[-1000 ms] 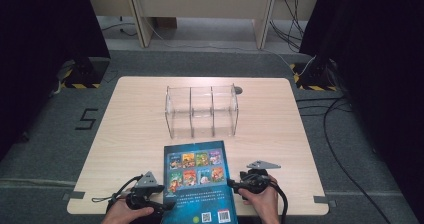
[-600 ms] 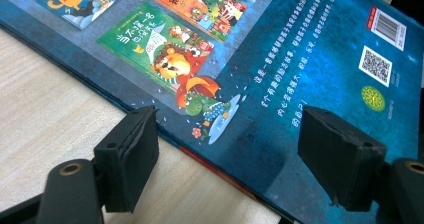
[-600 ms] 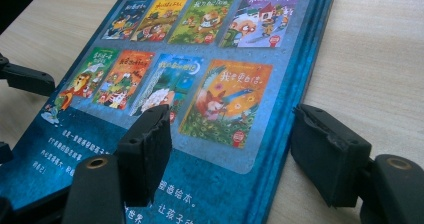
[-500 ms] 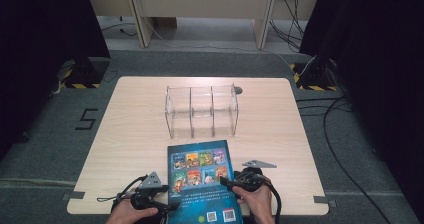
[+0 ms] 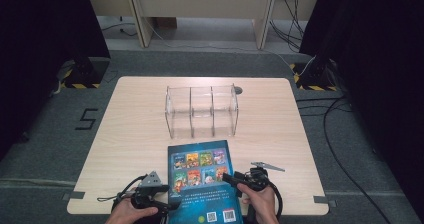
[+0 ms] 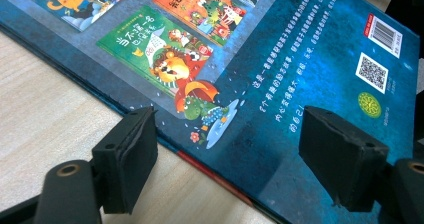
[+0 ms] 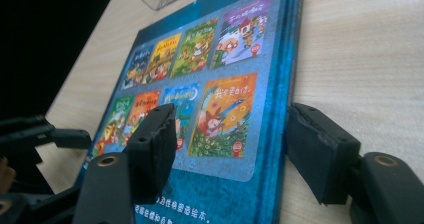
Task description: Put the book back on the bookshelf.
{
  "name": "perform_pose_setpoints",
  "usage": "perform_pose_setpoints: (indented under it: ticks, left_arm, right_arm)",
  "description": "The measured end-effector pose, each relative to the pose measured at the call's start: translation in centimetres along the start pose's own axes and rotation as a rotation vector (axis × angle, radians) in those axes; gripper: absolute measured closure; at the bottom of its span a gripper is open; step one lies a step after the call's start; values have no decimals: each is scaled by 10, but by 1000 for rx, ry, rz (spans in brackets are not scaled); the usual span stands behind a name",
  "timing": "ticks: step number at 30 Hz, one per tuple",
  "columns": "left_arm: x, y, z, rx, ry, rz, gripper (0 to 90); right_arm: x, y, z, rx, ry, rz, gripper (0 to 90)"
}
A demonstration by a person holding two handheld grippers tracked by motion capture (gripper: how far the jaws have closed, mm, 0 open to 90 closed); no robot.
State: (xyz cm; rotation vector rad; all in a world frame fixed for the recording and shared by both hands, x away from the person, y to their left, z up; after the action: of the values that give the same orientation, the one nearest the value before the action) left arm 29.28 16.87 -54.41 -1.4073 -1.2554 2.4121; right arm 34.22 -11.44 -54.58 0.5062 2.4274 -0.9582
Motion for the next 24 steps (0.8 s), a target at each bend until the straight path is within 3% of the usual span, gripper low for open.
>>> perform_pose_setpoints:
  ticks: [1, 3, 4, 6, 8, 16, 17, 19, 20, 21, 22, 24]
  left_arm:
    - [0, 0, 1, -5, -1, 2, 228]
    - [0, 1, 0, -5, -8, 6, 231]
    - [0, 1, 0, -6, -14, 11, 231]
    - [0, 1, 0, -10, -5, 11, 250]
    - [0, 0, -2, -4, -8, 15, 268]
    - [0, 1, -1, -1, -2, 15, 250]
    - [0, 1, -1, 0, -2, 15, 250]
    - [0, 1, -1, -1, 1, 15, 251]
    - [0, 1, -2, -4, 9, 19, 264]
    - [0, 1, -2, -7, 11, 18, 266]
    - [0, 1, -2, -7, 11, 18, 270]
    - [0, 1, -2, -3, 5, 24, 268]
  right_arm:
    - [0, -2, 3, -27, 76, 7, 419]
    - [3, -2, 1, -43, 121, 5, 416]
    - [3, -2, 1, -43, 121, 5, 416]
    - [6, 3, -2, -91, 169, -10, 458]
    - [3, 1, -3, -81, 115, -25, 463]
    - [4, 1, 0, -136, 107, -62, 509]
    - [4, -1, 0, -186, 149, -62, 571]
    - [4, -1, 0, -209, 141, -71, 603]
    - [7, 0, -8, -284, 132, -125, 682]
    - [9, 2, -11, -312, 122, -127, 691]
    - [9, 3, -14, -317, 86, -122, 692]
    - [7, 0, -20, -334, 62, -133, 707]
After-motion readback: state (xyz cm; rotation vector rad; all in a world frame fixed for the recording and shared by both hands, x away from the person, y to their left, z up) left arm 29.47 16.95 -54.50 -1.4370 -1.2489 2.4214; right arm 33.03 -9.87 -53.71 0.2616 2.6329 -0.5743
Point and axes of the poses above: each handheld gripper's, and its own axes: y roughly forward along the jaws, x roughly out of its underside, z roughly to its right, the point moved 5 cm from there along y, roughly forward along the jaws, and after that the axes turned 2 degrees about y, right-handed, at the moved point
